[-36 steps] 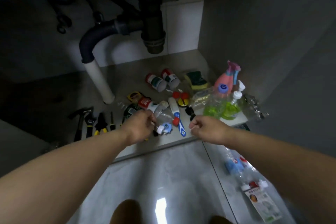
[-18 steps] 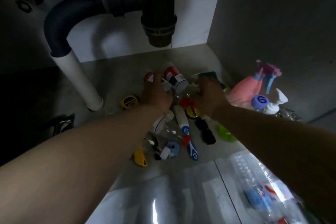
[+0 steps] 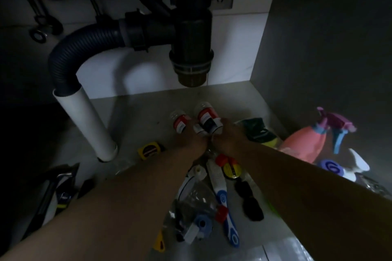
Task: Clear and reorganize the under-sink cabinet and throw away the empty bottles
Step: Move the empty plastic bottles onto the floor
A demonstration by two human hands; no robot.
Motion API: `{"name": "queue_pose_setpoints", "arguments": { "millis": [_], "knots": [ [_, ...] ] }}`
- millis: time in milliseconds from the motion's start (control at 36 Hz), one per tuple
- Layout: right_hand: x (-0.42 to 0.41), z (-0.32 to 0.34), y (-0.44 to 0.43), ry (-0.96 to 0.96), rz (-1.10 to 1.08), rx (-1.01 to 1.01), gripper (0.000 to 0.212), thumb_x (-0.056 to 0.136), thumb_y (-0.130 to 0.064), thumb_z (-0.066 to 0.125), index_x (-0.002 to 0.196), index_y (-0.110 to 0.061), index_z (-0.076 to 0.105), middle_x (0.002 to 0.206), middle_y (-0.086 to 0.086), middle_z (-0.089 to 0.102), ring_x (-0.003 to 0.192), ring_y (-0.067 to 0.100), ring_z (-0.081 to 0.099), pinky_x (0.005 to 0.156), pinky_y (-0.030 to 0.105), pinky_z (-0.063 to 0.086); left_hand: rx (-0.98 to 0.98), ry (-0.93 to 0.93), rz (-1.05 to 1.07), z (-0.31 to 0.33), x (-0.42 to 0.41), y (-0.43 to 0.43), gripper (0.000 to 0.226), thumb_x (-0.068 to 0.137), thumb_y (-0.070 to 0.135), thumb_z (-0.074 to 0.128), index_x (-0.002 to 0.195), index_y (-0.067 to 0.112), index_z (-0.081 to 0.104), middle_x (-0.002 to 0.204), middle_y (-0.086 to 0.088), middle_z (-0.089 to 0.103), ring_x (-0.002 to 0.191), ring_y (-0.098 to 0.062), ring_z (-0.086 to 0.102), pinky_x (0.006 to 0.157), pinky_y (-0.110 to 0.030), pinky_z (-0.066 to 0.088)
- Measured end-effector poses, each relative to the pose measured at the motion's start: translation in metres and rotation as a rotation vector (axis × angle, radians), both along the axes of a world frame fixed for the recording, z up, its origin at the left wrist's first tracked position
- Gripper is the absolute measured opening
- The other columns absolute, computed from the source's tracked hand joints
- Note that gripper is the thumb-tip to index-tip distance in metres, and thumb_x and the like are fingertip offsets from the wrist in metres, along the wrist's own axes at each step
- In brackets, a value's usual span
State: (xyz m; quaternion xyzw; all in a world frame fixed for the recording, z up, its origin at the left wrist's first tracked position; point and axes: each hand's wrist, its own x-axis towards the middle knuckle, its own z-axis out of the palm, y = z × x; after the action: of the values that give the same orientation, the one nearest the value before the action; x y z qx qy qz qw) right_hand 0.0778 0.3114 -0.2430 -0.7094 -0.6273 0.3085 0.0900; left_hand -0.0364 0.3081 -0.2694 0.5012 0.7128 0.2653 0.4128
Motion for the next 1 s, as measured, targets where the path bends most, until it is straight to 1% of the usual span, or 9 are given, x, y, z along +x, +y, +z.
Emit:
{"name": "queue_pose_setpoints", "arguments": {
  "millis": [111, 194, 306, 389, 528, 722, 833, 917, 1000],
  "knots": [
    [0.005, -0.008, -0.009, 0.054, -0.040, 0.011, 0.056, 0.094, -0.028, 0.063, 0.142, -0.009, 0.041, 0.123, 0.015, 0.061, 0.102, 0.031, 0.066, 0.086, 0.043, 0.058, -0.052, -0.154, 0.106, 0.006, -0.003, -0.009, 0.056, 0.092, 0.021, 0.069, 0.142, 0.026, 0.044, 0.123, -0.008, 0.059, 0.105, -0.028, 0.062, 0.091, -0.044, 0.056],
    [0.008, -0.010, -0.011, -0.017, -0.110, 0.039, 0.060, 0.090, -0.035, 0.068, 0.139, -0.011, 0.041, 0.115, 0.009, 0.058, 0.088, 0.024, 0.060, 0.067, 0.032, 0.054, -0.057, -0.260, 0.127, 0.008, -0.005, -0.012, 0.060, 0.089, 0.015, 0.072, 0.142, 0.024, 0.046, 0.114, -0.009, 0.063, 0.099, -0.029, 0.067, 0.088, -0.050, 0.060],
    [0.004, -0.014, -0.012, -0.113, -0.080, 0.004, 0.063, 0.091, -0.033, 0.067, 0.140, -0.008, 0.037, 0.127, 0.015, 0.054, 0.107, 0.029, 0.061, 0.091, 0.040, 0.055, -0.018, -0.314, 0.152, 0.007, -0.010, -0.017, 0.067, 0.089, 0.017, 0.073, 0.146, 0.031, 0.041, 0.117, -0.002, 0.056, 0.091, -0.019, 0.060, 0.076, -0.037, 0.056],
    [0.003, -0.011, -0.017, -0.231, -0.063, 0.084, 0.058, 0.091, -0.033, 0.066, 0.136, -0.012, 0.038, 0.124, 0.011, 0.053, 0.104, 0.026, 0.058, 0.089, 0.036, 0.052, 0.022, -0.379, 0.130, 0.013, -0.012, -0.026, 0.066, 0.092, 0.016, 0.070, 0.147, 0.033, 0.039, 0.123, -0.002, 0.052, 0.096, -0.019, 0.056, 0.070, -0.031, 0.052],
    [0.015, 0.004, -0.038, 0.035, -0.121, 0.215, 0.066, 0.087, -0.024, 0.071, 0.140, -0.010, 0.036, 0.131, 0.014, 0.056, 0.115, 0.030, 0.059, 0.093, 0.037, 0.051, 0.126, -0.429, 0.111, 0.033, -0.016, -0.050, 0.059, 0.093, 0.016, 0.070, 0.144, 0.033, 0.045, 0.139, -0.007, 0.055, 0.121, -0.029, 0.058, 0.101, -0.050, 0.053],
    [0.059, 0.063, -0.137, 0.162, -0.101, 0.237, 0.065, 0.089, -0.023, 0.066, 0.144, -0.004, 0.036, 0.140, 0.017, 0.049, 0.127, 0.034, 0.049, 0.106, 0.036, 0.040, 0.120, -0.482, -0.043, 0.071, 0.006, -0.137, 0.047, 0.089, 0.019, 0.075, 0.104, 0.060, 0.057, 0.110, 0.011, 0.067, 0.097, -0.011, 0.069, 0.075, -0.029, 0.061],
    [0.102, 0.074, -0.207, 0.334, -0.155, 0.137, 0.050, 0.083, -0.025, 0.072, 0.127, -0.014, 0.053, 0.114, 0.004, 0.067, 0.103, 0.025, 0.066, 0.086, 0.036, 0.055, 0.099, -0.419, -0.132, 0.081, 0.035, -0.191, 0.053, 0.084, 0.012, 0.076, 0.109, 0.056, 0.058, 0.107, 0.002, 0.070, 0.087, -0.011, 0.073, 0.065, -0.028, 0.061],
    [0.111, 0.064, -0.221, 0.431, -0.166, 0.038, 0.046, 0.083, -0.017, 0.070, 0.124, -0.021, 0.049, 0.104, 0.005, 0.069, 0.091, 0.024, 0.070, 0.072, 0.035, 0.060, 0.098, -0.360, -0.163, 0.081, 0.036, -0.196, 0.052, 0.084, 0.007, 0.075, 0.123, 0.038, 0.057, 0.111, -0.003, 0.071, 0.099, -0.020, 0.072, 0.086, -0.042, 0.061],
    [0.123, 0.057, -0.235, 0.479, -0.154, -0.023, 0.048, 0.083, -0.018, 0.069, 0.125, -0.028, 0.047, 0.099, -0.001, 0.068, 0.083, 0.011, 0.067, 0.059, 0.020, 0.053, 0.121, -0.306, -0.236, 0.078, 0.039, -0.204, 0.054, 0.083, 0.005, 0.075, 0.125, 0.034, 0.057, 0.105, 0.006, 0.067, 0.089, 0.000, 0.068, 0.079, -0.019, 0.058]
  ]
}}
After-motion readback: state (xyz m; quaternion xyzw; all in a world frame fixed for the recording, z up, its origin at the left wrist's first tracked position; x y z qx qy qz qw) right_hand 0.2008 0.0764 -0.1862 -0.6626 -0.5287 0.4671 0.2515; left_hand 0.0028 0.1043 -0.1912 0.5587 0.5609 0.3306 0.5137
